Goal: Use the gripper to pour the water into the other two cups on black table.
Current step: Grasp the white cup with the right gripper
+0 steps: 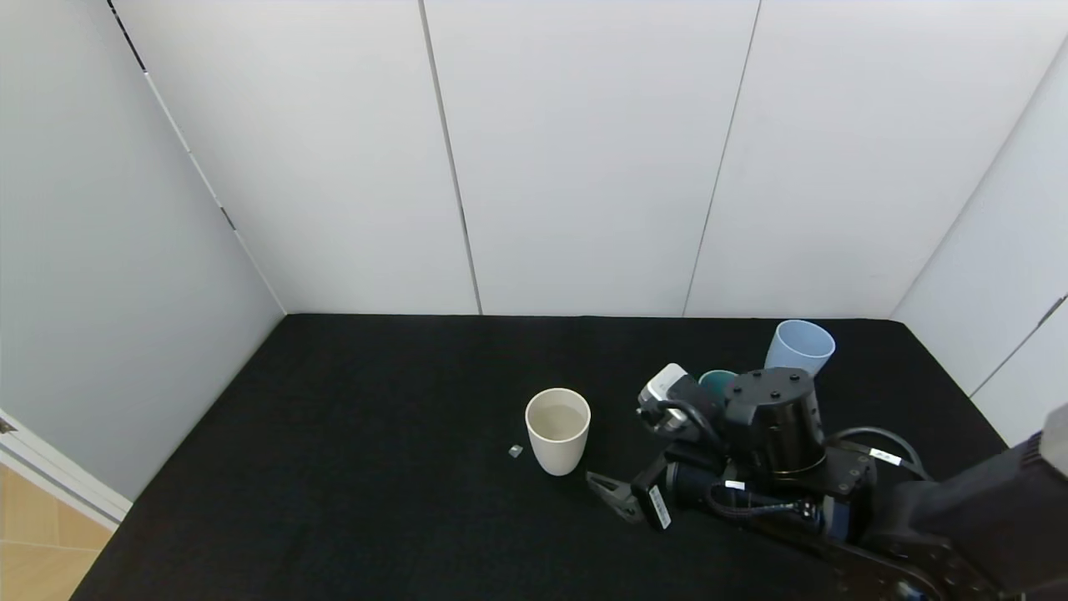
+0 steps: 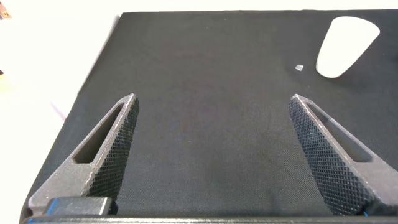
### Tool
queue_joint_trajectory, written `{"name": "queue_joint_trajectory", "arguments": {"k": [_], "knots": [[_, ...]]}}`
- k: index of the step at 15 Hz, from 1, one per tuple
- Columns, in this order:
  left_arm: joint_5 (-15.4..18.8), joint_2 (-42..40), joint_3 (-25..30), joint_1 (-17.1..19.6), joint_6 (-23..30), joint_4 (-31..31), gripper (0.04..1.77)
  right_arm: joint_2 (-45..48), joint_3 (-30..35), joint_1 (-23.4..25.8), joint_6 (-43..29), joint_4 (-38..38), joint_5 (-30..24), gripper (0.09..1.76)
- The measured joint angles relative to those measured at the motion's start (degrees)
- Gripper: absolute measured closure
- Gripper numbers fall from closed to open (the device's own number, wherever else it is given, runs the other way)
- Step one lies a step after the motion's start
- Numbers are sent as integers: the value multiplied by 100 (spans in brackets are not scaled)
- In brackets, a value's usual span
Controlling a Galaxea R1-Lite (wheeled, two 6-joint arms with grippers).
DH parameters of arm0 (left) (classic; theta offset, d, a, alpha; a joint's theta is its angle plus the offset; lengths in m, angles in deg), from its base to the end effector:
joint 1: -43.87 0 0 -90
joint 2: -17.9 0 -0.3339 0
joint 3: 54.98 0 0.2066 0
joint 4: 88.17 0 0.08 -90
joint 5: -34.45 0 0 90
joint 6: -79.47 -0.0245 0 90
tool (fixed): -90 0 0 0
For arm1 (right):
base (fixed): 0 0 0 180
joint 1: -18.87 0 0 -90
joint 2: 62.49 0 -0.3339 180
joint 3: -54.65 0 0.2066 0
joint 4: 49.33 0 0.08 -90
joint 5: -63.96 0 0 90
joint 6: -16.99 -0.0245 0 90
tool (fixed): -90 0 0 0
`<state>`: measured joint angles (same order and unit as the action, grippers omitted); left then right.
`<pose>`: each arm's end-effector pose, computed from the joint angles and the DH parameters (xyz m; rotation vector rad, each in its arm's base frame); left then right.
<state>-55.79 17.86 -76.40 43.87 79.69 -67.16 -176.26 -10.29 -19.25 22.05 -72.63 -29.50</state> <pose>-0.0371 0.0001 0.0762 -0.0039 -0.0079 0.0042 0.2861 0.2264 0.1050 -0.2188 0.4033 0.7329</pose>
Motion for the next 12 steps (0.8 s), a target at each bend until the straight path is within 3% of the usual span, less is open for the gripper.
{"name": "queue_joint_trajectory", "arguments": {"k": [12], "knots": [[2,0,0,0,2,-2,9,-1373,-1438,-162,17,24,9,14]]}}
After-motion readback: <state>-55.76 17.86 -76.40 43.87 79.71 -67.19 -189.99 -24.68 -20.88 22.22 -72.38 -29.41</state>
